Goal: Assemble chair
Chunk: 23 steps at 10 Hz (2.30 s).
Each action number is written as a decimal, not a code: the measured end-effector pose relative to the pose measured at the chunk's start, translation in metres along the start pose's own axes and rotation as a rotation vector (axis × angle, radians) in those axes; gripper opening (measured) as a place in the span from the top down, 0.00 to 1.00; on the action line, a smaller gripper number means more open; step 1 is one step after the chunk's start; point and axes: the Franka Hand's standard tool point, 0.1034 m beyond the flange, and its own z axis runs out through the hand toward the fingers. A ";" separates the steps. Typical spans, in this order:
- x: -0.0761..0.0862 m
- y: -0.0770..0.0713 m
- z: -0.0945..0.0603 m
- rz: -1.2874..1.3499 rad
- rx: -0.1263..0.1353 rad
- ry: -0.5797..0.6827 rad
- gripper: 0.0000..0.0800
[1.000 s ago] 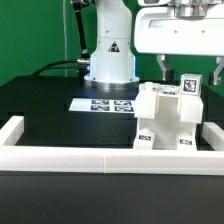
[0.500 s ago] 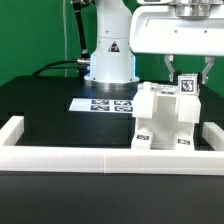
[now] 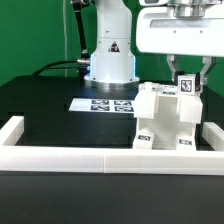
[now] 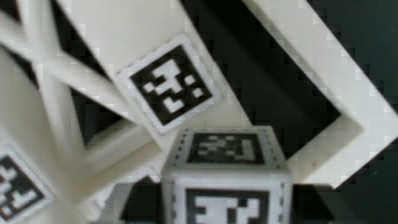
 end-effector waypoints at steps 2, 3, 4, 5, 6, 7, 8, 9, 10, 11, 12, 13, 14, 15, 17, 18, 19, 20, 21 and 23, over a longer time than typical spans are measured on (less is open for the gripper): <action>0.000 0.000 0.000 0.149 0.001 -0.001 0.64; -0.001 0.000 0.000 0.269 0.002 -0.002 0.64; -0.001 -0.001 0.000 0.358 0.004 -0.004 0.64; -0.001 -0.002 0.000 0.432 0.011 -0.006 0.64; -0.001 -0.002 0.000 0.496 0.017 -0.008 0.64; 0.000 -0.004 0.000 0.595 0.029 -0.013 0.64; -0.001 -0.004 0.000 0.672 0.031 -0.018 0.64; -0.001 -0.004 0.000 0.736 0.030 -0.019 0.64; -0.002 -0.005 0.000 0.836 0.029 -0.021 0.64; -0.002 -0.005 0.000 0.914 0.029 -0.022 0.64; -0.002 -0.005 0.000 0.929 0.029 -0.022 0.64; -0.002 -0.005 0.000 0.921 0.029 -0.022 0.63; -0.002 -0.005 0.001 0.882 0.025 -0.023 0.63; -0.002 -0.005 -0.001 0.849 0.017 -0.028 0.36; -0.003 -0.008 -0.002 0.605 -0.008 -0.010 0.22; -0.001 -0.009 -0.002 0.500 0.002 -0.003 0.20; -0.001 -0.009 -0.002 0.439 0.002 -0.003 0.20; -0.001 -0.009 -0.002 0.374 0.001 -0.002 0.19; -0.001 -0.008 -0.002 0.286 0.001 -0.002 0.19; -0.001 -0.008 -0.002 0.184 0.001 -0.002 0.19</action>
Offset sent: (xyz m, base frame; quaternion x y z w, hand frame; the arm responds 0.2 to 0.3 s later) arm -0.0068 0.0026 -0.0093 -0.0086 -0.0091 0.2500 0.9682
